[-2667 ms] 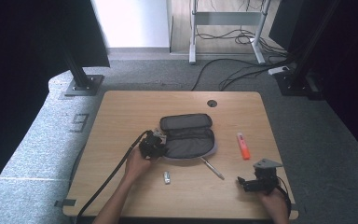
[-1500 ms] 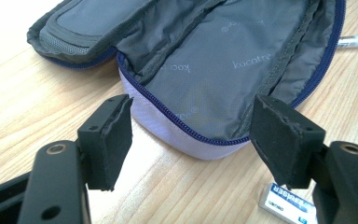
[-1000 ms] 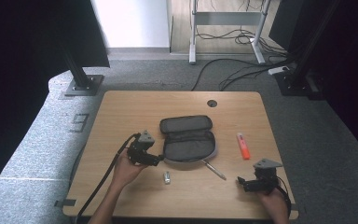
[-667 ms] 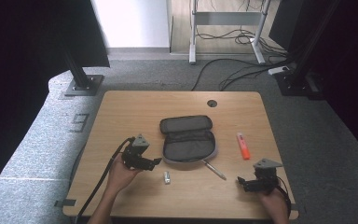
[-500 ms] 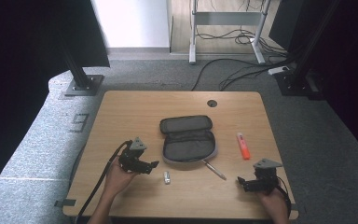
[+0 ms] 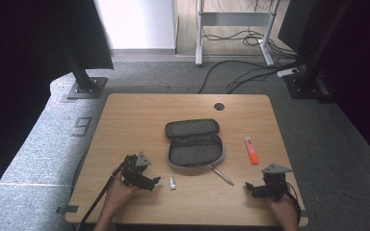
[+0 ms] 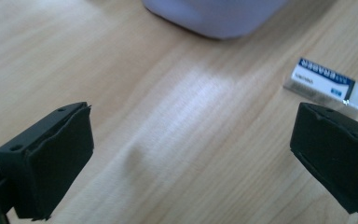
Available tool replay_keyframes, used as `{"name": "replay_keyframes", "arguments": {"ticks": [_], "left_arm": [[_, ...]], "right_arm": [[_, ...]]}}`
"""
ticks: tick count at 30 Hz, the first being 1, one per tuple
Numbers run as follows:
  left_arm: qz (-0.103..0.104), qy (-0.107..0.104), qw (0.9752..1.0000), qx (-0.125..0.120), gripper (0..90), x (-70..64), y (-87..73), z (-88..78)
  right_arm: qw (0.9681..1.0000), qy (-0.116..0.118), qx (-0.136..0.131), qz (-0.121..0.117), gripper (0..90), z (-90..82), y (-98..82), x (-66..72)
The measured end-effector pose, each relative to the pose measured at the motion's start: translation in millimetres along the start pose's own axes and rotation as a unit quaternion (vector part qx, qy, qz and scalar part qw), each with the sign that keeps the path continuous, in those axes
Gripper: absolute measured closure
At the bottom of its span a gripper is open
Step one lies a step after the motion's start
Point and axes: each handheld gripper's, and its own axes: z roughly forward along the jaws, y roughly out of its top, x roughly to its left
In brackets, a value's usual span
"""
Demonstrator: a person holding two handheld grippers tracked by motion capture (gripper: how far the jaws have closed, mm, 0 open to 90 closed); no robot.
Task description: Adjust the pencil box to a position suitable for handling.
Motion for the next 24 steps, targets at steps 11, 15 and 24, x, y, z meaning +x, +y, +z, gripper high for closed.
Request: {"name": "replay_keyframes", "arguments": {"ticks": [11, 15, 24], "left_arm": [[0.003, -0.018, 0.9998, -0.005, 0.0, -11.4, -16.3, 17.9], [-0.008, -0.033, 0.9992, -0.019, 0.0, -10.1, -20.3, 19.9], [-0.015, -0.044, 0.9986, -0.026, 0.0, -7.6, -23.6, 20.4]], "right_arm": [[1.0, 0.0, 0.0, 0.0, 0.0, 0.0, 0.0, 0.0], [1.0, 0.0, 0.0, 0.0, 0.0, 0.0, 0.0, 0.0], [1.0, 0.0, 0.0, 0.0, 0.0, 0.0, 0.0, 0.0]]}}
